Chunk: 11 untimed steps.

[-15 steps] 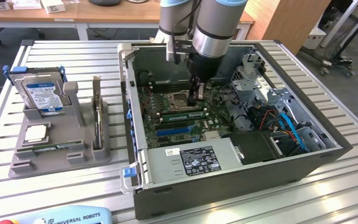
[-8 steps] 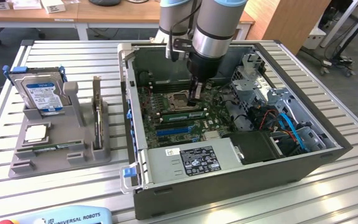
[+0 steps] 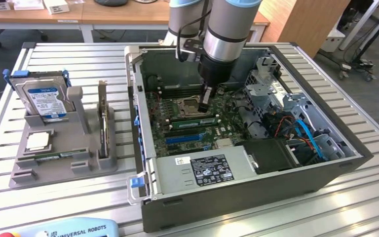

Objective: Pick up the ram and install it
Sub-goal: 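Press down the ram until it locks into place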

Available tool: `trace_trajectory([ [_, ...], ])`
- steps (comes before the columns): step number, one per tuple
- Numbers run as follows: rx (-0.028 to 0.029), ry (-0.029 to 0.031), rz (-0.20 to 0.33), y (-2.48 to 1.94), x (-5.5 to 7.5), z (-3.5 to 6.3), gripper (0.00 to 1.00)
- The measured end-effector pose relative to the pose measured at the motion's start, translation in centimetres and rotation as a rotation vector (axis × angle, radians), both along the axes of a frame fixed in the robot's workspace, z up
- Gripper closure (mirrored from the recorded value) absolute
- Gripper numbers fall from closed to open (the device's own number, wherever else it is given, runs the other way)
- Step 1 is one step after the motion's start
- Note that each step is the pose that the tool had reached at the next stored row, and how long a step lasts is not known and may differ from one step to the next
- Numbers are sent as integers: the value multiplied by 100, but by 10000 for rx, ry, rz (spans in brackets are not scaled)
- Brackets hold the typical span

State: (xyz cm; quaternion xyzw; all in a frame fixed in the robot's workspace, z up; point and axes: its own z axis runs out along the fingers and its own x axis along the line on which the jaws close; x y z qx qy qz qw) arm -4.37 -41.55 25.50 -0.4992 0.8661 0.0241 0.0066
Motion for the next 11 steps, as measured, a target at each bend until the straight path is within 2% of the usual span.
trace_trajectory([
  [11,0,0,-1956,0,0,-8,90],
])
